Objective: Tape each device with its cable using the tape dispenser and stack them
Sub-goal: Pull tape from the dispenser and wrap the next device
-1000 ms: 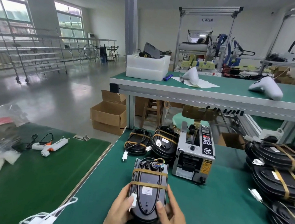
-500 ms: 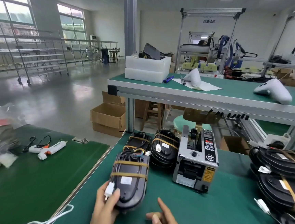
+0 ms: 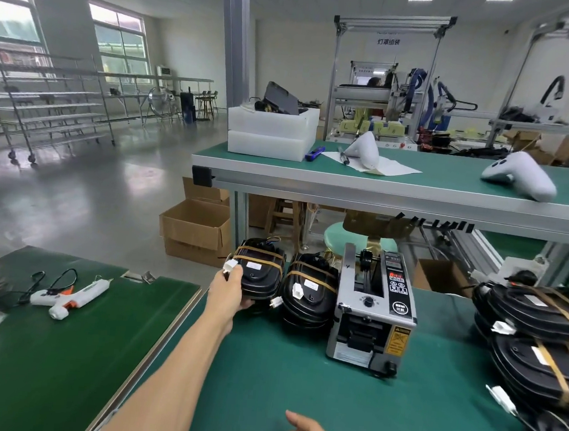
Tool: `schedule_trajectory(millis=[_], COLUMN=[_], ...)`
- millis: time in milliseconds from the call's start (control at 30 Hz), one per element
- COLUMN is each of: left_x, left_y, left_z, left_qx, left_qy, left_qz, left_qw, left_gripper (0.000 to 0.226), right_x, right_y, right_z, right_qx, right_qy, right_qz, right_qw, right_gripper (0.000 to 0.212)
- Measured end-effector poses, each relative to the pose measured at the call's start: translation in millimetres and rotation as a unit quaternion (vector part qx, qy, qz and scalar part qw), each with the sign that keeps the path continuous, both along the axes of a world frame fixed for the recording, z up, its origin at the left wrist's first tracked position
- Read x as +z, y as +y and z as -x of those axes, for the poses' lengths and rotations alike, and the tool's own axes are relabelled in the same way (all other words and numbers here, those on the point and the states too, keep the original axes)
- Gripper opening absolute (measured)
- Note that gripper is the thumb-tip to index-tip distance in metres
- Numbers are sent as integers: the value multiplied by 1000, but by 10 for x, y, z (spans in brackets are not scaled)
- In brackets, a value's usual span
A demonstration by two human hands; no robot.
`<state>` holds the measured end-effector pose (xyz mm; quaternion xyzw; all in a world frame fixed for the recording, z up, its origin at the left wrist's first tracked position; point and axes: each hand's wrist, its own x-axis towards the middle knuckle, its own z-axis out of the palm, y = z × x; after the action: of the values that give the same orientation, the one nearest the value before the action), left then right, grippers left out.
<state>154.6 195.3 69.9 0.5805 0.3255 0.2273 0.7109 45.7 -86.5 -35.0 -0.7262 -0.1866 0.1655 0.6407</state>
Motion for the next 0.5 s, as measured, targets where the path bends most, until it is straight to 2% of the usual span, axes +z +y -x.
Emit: schedule_trajectory(millis=[67,100,133,167,200,267,333,367,400,500], left_x=[-30,-50,-72,-92,-114,-158,-166,-158,-145,-102], left_y=[30,50,71,90,103,112,85,63,42,3], left_z=[-94,-128,-156,-175,-188,-202,-190,-178,-165,-134], left_qx=[5,4,1,-2,-5,-6,-2,0,3,14], left_qy=[16,23,31,40,51,68,77,83,90,107], left_qz=[-11,-22,-36,-48,-59,-70,-89,-110,-135,-196], left_qw=[1000,999,999,998,997,995,993,990,987,975], left_gripper=[33,36,39,41,43,46,46,44,43,41], right_x=[91,106,140,180,252,220,123,21,16,-92], right_y=[79,195,179,317,360,325,267,160,153,130], right_z=[37,-1,-69,-124,-92,-27,65,89,98,11], right_qx=[105,100,-20,-132,-175,-112,-114,-69,-48,-57], right_qy=[108,59,-8,-2,21,-25,-21,-54,-49,-82], right_qz=[-131,-127,-105,-138,-179,-142,-123,-74,-16,-11], right_qw=[980,985,994,982,968,983,986,993,998,995], right_gripper=[20,21,26,32,33,23,16,20,29,35])
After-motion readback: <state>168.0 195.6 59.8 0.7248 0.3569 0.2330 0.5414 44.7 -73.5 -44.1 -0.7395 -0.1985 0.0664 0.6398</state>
